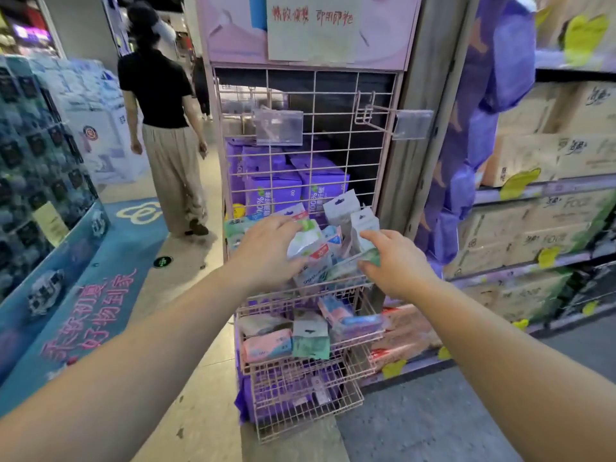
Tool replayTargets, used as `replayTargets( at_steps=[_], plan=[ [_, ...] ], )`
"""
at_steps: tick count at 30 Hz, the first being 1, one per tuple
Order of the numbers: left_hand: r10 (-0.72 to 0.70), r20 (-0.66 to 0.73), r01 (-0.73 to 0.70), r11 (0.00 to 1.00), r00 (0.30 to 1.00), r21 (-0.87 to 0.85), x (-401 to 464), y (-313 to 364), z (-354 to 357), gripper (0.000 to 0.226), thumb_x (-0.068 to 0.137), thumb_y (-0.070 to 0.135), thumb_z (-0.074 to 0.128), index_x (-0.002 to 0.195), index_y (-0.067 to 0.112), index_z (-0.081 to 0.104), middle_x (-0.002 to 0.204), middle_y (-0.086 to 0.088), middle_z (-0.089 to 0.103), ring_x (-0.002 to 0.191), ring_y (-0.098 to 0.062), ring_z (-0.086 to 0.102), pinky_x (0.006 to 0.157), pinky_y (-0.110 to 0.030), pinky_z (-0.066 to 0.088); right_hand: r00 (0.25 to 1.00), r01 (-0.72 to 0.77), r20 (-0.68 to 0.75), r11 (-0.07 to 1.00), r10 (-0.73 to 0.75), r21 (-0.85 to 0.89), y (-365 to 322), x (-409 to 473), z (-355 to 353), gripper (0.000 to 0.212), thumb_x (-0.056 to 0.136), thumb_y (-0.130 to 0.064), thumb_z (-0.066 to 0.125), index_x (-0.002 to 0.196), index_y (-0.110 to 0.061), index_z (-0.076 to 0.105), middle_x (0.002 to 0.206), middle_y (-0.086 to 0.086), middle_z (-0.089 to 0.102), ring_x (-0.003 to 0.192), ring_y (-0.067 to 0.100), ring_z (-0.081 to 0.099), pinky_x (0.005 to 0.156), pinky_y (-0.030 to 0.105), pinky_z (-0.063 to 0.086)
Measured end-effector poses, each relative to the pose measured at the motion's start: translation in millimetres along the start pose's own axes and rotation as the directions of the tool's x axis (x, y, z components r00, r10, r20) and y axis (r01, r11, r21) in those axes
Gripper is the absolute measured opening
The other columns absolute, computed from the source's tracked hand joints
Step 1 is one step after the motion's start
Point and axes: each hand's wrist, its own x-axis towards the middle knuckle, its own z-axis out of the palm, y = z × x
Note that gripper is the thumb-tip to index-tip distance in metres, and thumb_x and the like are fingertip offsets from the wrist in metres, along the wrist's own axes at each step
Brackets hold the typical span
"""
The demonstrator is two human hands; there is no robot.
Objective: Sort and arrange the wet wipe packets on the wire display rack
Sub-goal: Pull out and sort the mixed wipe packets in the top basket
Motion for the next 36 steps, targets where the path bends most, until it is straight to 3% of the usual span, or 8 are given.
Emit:
replayTargets(
  at_steps=[3, 10, 17, 20, 25, 30, 36],
  plan=[
    [0.032, 0.014, -0.033, 0.999, 0.999, 0.023, 22.8, 5.5, 4.5, 0.067, 0.088, 0.052, 0.054, 0.144, 0.022, 0.035, 0.155, -0.004, 0.029, 0.143, -0.022, 0.022, 0.116, -0.034, 0.016, 0.999, 0.029, 0.023, 1.0, -0.029, -0.011, 16.8, 24.6, 0.0, 0.062, 0.087, -0.041, 0.06, 0.144, -0.031, 0.035, 0.147, 0.005, 0.04, 0.133, 0.028, 0.039, 0.107, 0.039, 0.037],
    [0.031, 0.068, -0.033, 0.999, 0.997, 0.028, 62.6, 24.8, 11.3, 0.068, 0.087, 0.054, 0.055, 0.144, 0.022, 0.037, 0.154, -0.005, 0.031, 0.143, -0.023, 0.023, 0.116, -0.037, 0.018, 0.998, 0.067, 0.012, 0.995, -0.068, 0.073, 54.1, 75.4, -3.7, 0.055, 0.089, -0.038, 0.058, 0.14, -0.032, 0.04, 0.144, 0.006, 0.043, 0.129, 0.031, 0.043, 0.103, 0.041, 0.041],
    [-0.126, 0.079, 0.128, 0.992, 0.989, -0.017, 87.1, 52.3, 23.1, 0.058, 0.087, 0.045, 0.06, 0.139, 0.023, 0.044, 0.144, -0.004, 0.043, 0.135, -0.021, 0.033, 0.107, -0.026, 0.022, 0.98, 0.17, 0.084, 0.975, -0.183, 0.14, 97.8, 117.7, -1.2, 0.057, 0.089, -0.031, 0.06, 0.142, -0.028, 0.039, 0.127, 0.014, 0.052, 0.108, 0.035, 0.056, 0.093, 0.037, 0.046],
    [-0.233, 0.08, 0.234, 0.972, 0.969, -0.005, 94.4, 68.6, 29.3, 0.052, 0.086, 0.045, 0.06, 0.133, 0.025, 0.049, 0.138, -0.005, 0.049, 0.129, -0.024, 0.039, 0.104, -0.03, 0.029, 0.95, 0.258, 0.123, 0.945, -0.285, 0.199, 111.7, 133.2, 1.6, 0.06, 0.087, -0.029, 0.062, 0.142, -0.025, 0.038, 0.127, 0.013, 0.057, 0.116, 0.031, 0.054, 0.094, 0.034, 0.043],
    [-0.244, 0.095, 0.246, 0.969, 0.965, -0.016, 102.9, 99.8, 40.2, 0.047, 0.083, 0.037, 0.067, 0.126, 0.02, 0.058, 0.134, -0.002, 0.057, 0.124, -0.019, 0.047, 0.097, -0.022, 0.031, 0.886, 0.414, 0.09, 0.863, -0.455, 0.29, 124.7, 149.0, 4.0, 0.055, 0.085, -0.017, 0.062, 0.138, -0.017, 0.046, 0.123, 0.013, 0.063, 0.114, 0.031, 0.055, 0.087, 0.031, 0.04],
    [-0.246, 0.27, 0.248, 0.968, 0.931, 0.025, 98.7, 114.4, 44.6, 0.067, 0.077, 0.044, 0.072, 0.136, 0.025, 0.047, 0.142, 0.008, 0.048, 0.129, -0.012, 0.042, 0.099, -0.02, 0.03, 0.837, 0.446, 0.133, 0.802, -0.531, 0.396, 130.7, 157.3, 16.6, 0.059, 0.083, -0.015, 0.067, 0.137, -0.015, 0.045, 0.123, 0.008, 0.063, 0.108, 0.024, 0.059, 0.077, 0.021, 0.037],
    [-0.231, 0.392, 0.22, 0.973, 0.891, 0.072, 104.7, 121.8, 56.0, 0.07, 0.076, 0.038, 0.075, 0.138, 0.027, 0.044, 0.139, 0.009, 0.051, 0.123, -0.012, 0.048, 0.098, -0.024, 0.039, 0.842, 0.413, 0.137, 0.787, -0.522, 0.459, 131.3, 167.3, 25.8, 0.069, 0.082, -0.017, 0.069, 0.143, -0.021, 0.037, 0.129, 0.001, 0.06, 0.102, 0.013, 0.057, 0.081, 0.021, 0.04]
  ],
)
